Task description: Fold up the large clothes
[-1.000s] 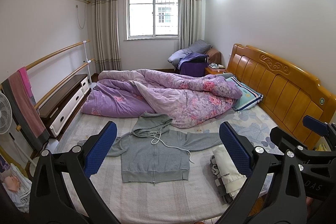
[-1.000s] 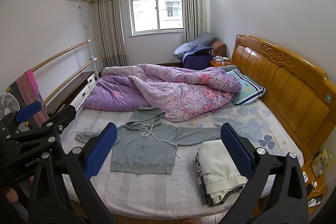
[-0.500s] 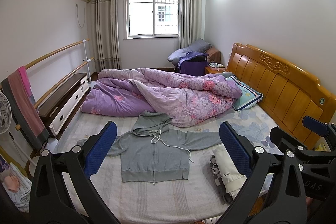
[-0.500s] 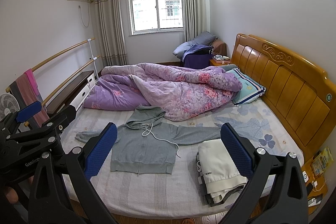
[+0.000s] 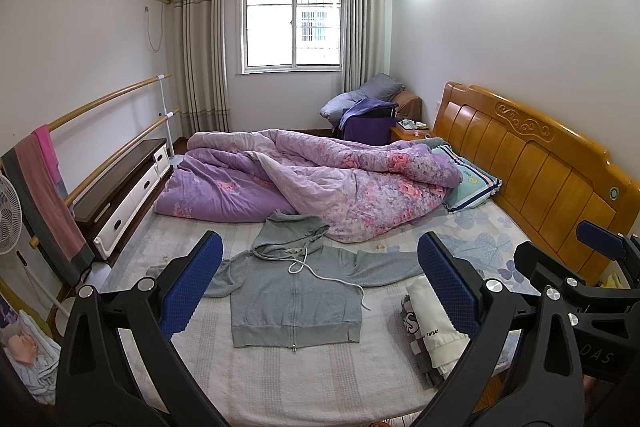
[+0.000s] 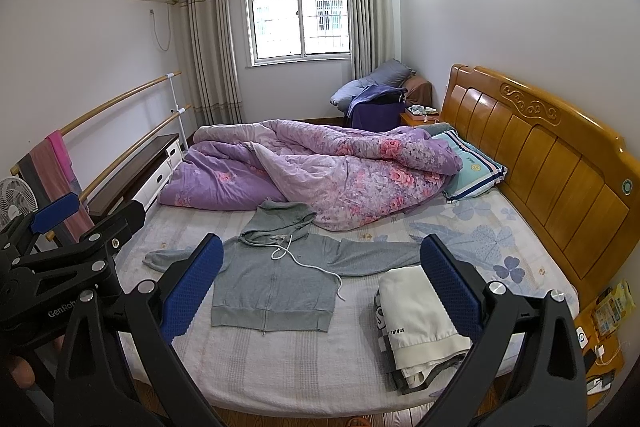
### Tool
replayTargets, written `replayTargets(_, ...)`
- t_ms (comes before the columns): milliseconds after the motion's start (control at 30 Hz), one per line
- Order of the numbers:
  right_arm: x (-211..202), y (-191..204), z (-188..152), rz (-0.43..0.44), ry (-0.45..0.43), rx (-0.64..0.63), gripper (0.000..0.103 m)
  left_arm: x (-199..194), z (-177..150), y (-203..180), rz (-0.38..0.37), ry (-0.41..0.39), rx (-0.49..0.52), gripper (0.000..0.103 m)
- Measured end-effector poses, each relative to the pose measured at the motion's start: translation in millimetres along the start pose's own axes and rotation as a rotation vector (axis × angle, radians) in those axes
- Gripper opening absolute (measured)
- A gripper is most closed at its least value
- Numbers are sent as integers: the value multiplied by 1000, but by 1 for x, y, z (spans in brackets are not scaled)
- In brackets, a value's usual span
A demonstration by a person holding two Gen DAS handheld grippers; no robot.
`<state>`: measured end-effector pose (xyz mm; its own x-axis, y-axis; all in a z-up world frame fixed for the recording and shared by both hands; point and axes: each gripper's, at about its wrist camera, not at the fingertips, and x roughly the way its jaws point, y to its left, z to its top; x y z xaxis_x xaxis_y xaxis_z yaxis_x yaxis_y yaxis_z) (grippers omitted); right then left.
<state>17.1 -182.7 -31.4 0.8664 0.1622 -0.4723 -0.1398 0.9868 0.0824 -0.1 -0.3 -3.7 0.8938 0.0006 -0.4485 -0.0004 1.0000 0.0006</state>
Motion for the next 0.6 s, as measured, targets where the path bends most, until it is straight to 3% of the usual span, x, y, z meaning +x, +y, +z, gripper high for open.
replayTargets(600, 1, 1, 2, -1, 0, 1, 95, 0, 0, 0, 0, 0, -1, 98)
